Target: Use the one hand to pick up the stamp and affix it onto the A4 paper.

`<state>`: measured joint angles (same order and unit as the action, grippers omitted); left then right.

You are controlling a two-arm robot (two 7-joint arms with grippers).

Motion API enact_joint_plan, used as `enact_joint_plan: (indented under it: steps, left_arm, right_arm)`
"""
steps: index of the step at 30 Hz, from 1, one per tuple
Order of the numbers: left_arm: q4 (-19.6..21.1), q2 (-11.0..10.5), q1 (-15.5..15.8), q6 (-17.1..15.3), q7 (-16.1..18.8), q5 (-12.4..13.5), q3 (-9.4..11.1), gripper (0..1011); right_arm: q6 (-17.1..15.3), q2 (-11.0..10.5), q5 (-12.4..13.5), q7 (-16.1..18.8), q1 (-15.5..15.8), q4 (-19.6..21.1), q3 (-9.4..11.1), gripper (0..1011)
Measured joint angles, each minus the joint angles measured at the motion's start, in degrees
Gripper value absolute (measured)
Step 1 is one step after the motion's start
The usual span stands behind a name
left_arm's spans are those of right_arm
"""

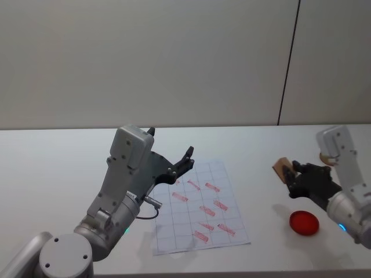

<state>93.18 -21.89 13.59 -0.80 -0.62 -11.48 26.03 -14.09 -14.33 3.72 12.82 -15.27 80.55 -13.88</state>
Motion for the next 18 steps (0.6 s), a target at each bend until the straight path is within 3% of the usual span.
enact_joint_plan:
  steps: [6, 18]
  left_arm:
    - [0.0, 0.0, 0.0, 0.0, 0.0, 0.0, 0.0, 993]
    - [0.0, 0.0, 0.0, 0.0, 0.0, 0.0, 0.0, 993]
  right_arm:
    - [0.68, 1.1, -2.05, 2.95, -1.54, -1.88, -1.21, 204]
    - [2.91, 4.72, -7.69, 6.67, -6.64, -10.33, -4.29, 203]
